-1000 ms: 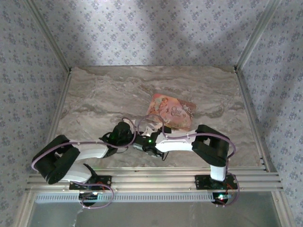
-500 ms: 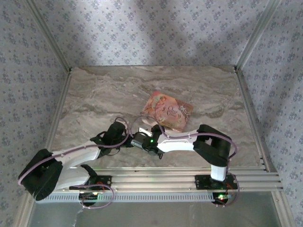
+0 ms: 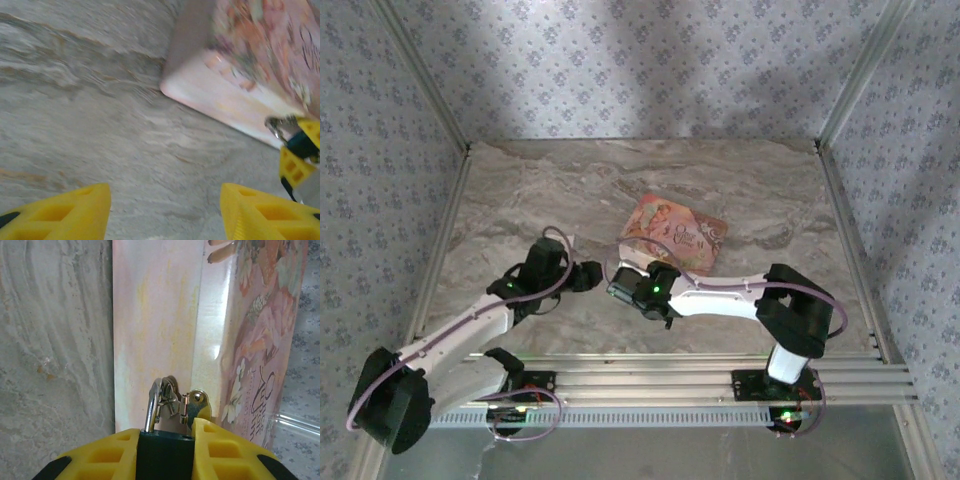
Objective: Unlock the padlock with the key
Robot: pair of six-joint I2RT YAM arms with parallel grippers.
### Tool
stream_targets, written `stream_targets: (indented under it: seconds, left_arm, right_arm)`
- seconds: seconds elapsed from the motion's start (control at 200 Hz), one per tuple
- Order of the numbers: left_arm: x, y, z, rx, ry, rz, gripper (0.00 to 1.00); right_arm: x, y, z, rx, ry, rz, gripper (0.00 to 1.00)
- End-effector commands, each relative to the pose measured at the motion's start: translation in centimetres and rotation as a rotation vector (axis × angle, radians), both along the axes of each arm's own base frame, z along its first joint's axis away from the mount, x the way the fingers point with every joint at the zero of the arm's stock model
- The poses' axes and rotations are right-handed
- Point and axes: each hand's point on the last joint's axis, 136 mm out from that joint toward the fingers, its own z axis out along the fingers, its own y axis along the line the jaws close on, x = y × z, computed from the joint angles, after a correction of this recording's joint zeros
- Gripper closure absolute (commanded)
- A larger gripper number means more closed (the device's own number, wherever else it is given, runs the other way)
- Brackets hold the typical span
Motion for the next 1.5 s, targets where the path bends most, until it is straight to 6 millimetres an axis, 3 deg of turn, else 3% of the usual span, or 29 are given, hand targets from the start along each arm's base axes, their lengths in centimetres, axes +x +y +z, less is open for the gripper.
stream_targets:
  seconds: [0.0, 0.13, 0.315, 0.46, 0.555, 0.705, 0.859, 1.064, 1.209, 1.494]
  left_arm:
    - [0.4, 0.4, 0.4, -0.053, 0.048, 0.006, 0.41]
    - [1.7, 1.1, 0.1, -0.102, 0.069, 0.033, 0.41]
    - [3.8, 1.8, -0.6, -0.205, 0.150, 0.029, 0.41]
    - [5.3, 1.4, 0.8, -0.247, 0.126, 0.019, 0.42]
    - [6.3, 1.2, 2.0, -0.264, 0.091, 0.025, 0.42]
    - [6.9, 0.9, 1.5, -0.232, 0.131, -0.013, 0.43]
    - [7.3, 0.7, 1.8, -0.231, 0.125, -0.016, 0.43]
    - [7.0, 1.9, 1.5, -0.166, 0.117, 0.010, 0.43]
    - [6.9, 2.6, 1.1, -0.143, 0.124, 0.033, 0.43]
    - [7.4, 2.7, 0.8, -0.153, 0.100, 0.056, 0.43]
  right_arm:
    - [0.6, 0.3, 0.6, -0.075, -0.059, 0.040, 1.00]
    - [1.1, 0.8, -0.4, -0.203, -0.113, 0.087, 1.00]
    - [1.8, 1.6, -2.1, -0.234, -0.134, 0.127, 1.00]
    - [2.7, 1.1, -0.7, -0.129, -0.196, 0.041, 1.00]
    - [3.0, 1.9, 1.0, -0.054, -0.224, 0.024, 1.00]
    - [2.7, 4.2, 0.6, -0.012, -0.151, 0.132, 1.00]
    - [3.7, 4.8, 0.2, 0.030, -0.060, 0.123, 1.00]
    - [4.0, 6.1, 2.6, 0.253, 0.047, 0.095, 1.00]
    - [4.1, 4.1, 2.9, 0.325, 0.129, -0.001, 1.00]
    - [3.6, -0.2, 6.3, 0.491, 0.201, -0.102, 1.00]
